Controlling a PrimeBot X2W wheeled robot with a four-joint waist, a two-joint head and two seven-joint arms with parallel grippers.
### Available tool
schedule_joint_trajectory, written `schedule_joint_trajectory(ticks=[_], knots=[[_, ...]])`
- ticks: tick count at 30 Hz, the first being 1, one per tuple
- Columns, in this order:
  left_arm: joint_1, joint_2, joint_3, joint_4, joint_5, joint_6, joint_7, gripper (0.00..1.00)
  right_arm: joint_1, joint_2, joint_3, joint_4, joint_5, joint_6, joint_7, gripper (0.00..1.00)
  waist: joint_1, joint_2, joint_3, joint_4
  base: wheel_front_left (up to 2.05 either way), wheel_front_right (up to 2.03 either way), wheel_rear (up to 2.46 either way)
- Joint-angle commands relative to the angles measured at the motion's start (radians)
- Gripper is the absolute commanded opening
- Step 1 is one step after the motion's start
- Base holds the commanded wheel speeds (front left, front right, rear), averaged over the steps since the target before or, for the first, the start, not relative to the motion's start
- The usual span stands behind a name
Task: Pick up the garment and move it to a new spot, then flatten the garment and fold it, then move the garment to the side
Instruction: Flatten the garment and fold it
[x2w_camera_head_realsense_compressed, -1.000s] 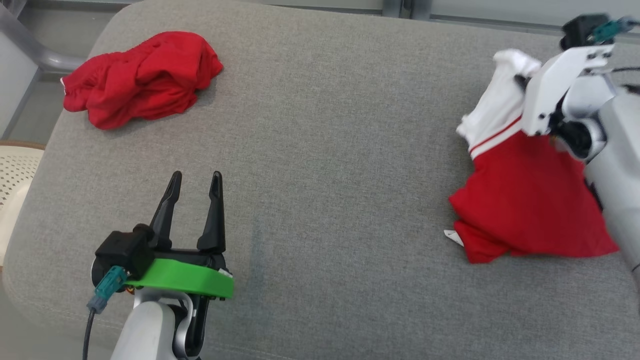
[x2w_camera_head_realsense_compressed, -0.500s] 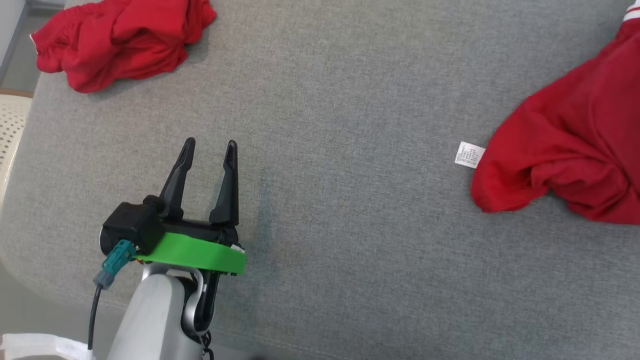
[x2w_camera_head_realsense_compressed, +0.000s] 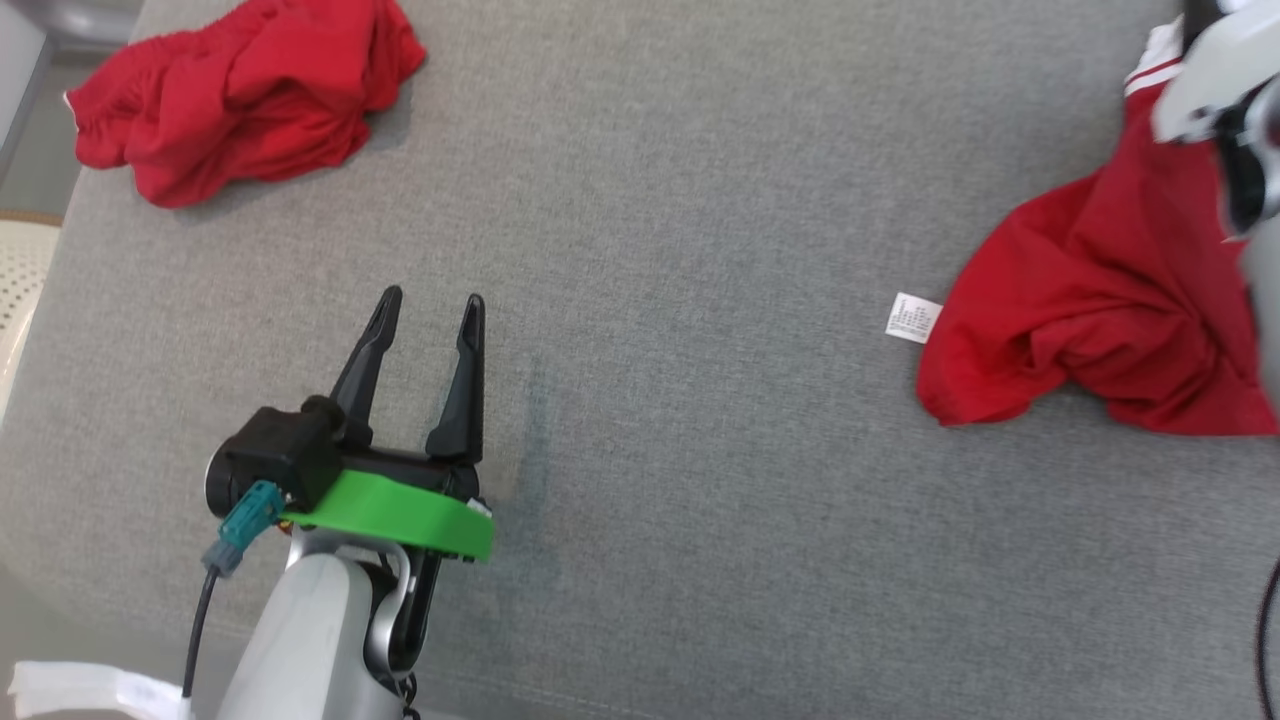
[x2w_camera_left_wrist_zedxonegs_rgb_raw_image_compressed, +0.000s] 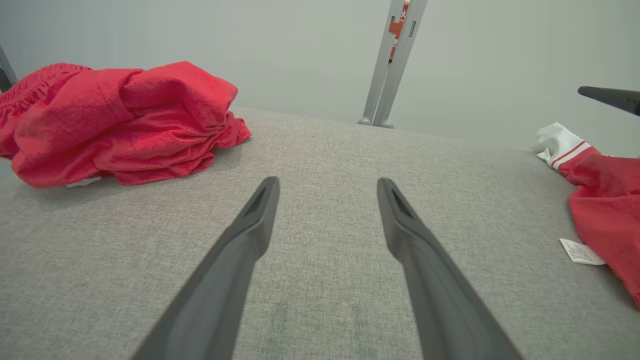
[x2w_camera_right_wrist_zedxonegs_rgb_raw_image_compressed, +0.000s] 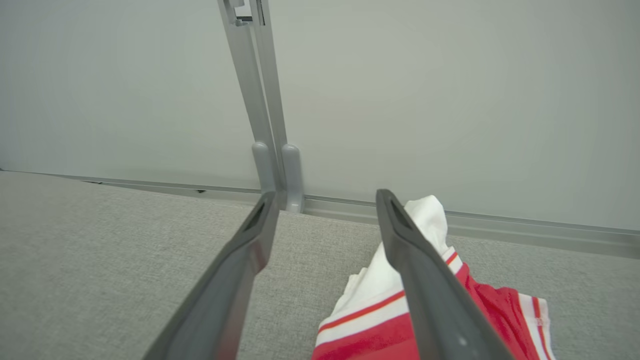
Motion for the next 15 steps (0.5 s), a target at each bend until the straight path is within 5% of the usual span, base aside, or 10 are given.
schedule_joint_trajectory(ticks=[1, 6, 15], knots=[[0.02, 0.01, -0.004, 0.004, 0.009, 0.0, 0.001, 1.0, 0.031, 0.014, 0.024, -0.021, 0.019, -0.001, -0.019, 1.0, -0.0001, 0.0, -0.101, -0.08, 0.0, 0.0, 0.0], [0.061, 0.032, 0.016, 0.017, 0.008, 0.0, 0.001, 1.0, 0.162, 0.058, 0.155, -0.156, 0.152, -0.001, -0.071, 1.0, -0.0001, 0.0, -0.199, -0.156, 0.0, 0.0, 0.0], [0.118, 0.044, 0.058, 0.013, 0.007, 0.002, 0.001, 1.0, 0.465, -0.002, 0.251, -0.483, 0.326, -0.001, -0.115, 1.0, -0.0001, 0.0, -0.287, -0.264, 0.0, 0.0, 0.0]])
